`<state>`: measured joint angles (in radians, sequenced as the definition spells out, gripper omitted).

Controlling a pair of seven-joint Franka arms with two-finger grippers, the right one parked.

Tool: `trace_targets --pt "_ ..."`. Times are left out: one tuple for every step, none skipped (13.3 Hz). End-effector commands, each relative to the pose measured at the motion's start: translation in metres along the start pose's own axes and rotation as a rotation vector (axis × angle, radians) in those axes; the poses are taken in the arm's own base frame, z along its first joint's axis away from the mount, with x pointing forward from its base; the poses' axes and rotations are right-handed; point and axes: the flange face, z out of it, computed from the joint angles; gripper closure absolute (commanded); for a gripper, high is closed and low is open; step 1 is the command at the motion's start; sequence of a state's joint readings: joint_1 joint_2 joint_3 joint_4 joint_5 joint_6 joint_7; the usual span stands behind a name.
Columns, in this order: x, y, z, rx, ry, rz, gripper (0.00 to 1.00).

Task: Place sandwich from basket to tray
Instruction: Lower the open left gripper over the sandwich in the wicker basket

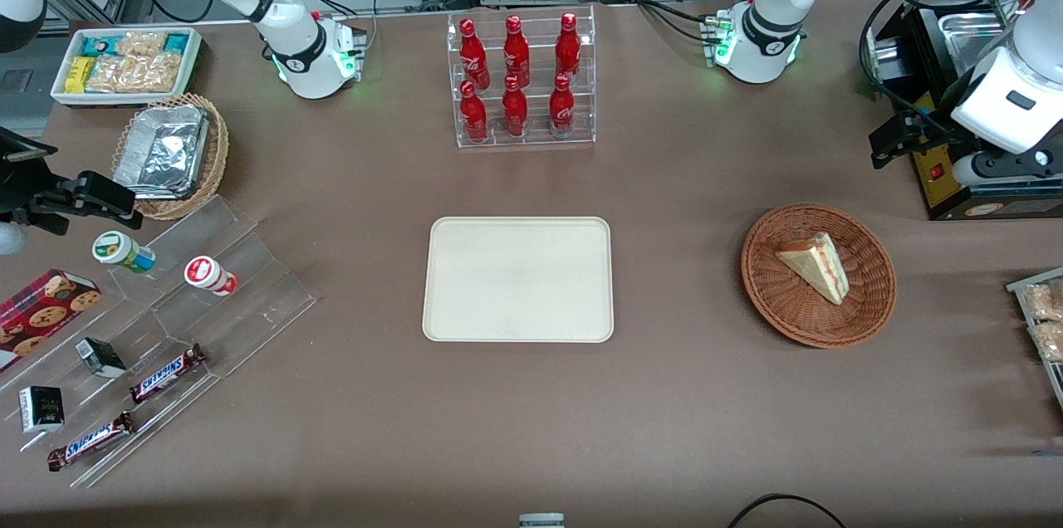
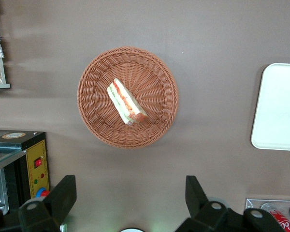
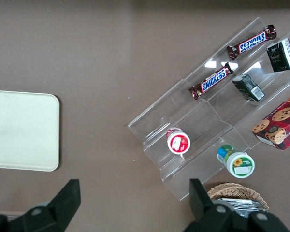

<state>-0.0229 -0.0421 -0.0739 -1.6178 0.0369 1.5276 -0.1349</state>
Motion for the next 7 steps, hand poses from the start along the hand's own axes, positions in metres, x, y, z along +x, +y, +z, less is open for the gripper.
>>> trace_targets --pt "0.001 -0.001 -0.004 0.003 0.023 0.002 0.00" --pt "0.002 -0.002 -0.003 0.002 0.022 -0.001 0.00" --pt "0.002 -0.001 -0.002 0.000 0.021 0.000 0.00" --pt "0.002 0.000 -0.002 0.001 0.018 0.000 0.00" --pt "0.003 0.000 0.000 0.001 0.016 0.000 0.00" --pt "0.005 -0.001 0.003 0.001 0.019 -0.003 0.00" --pt "0.008 -0.003 0.013 0.002 0.007 -0.008 0.00"
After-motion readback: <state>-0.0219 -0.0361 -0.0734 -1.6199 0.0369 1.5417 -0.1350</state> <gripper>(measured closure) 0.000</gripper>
